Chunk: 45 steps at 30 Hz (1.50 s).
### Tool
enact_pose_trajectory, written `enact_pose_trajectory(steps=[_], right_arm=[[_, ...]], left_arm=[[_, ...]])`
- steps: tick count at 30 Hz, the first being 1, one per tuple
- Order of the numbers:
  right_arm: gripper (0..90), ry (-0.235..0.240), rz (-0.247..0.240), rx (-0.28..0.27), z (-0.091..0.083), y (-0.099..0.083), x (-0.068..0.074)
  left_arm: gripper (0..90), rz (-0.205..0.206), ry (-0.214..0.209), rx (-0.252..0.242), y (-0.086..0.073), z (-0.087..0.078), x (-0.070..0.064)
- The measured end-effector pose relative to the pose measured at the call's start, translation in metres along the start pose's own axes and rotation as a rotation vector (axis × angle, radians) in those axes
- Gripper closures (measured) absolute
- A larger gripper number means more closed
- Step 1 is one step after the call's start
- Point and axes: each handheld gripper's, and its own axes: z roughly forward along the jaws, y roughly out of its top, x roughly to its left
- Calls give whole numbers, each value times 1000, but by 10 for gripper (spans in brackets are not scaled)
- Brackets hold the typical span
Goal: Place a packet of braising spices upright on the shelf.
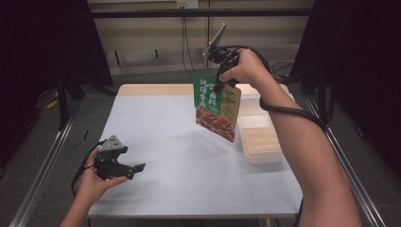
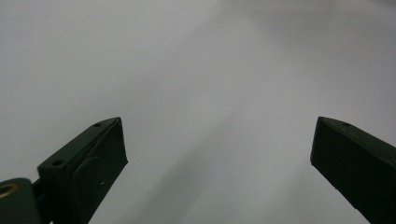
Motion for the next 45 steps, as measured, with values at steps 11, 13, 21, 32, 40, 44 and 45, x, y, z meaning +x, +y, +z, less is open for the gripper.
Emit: enact_pose_trajectory(steps=[11,13,21,32,40,44,45], right_arm=[[900,4,-1,-9,-12,-1,-10],[900,2,-2,-18,-14,-1,-13],[900,3,-1,-19,-22,-2,-21],[900,-12,25,-39,-35,-6,-37],[900,-31,16,-29,-43,-8,-46],[900,-31,24,-34,-49,-9,-48],[900,-33,25,-36,-50,-9,-49]], left_arm=[[33,2,0,-1,0,1,1],[33,-3,1,5,0,3,0],[33,-9,-5,9,-1,3,2],[33,-21,-6,5,-1,5,2],[33,-21,-9,5,-1,6,2],[33,-22,-2,7,-1,5,2],[33,-22,-1,6,-1,5,2]])
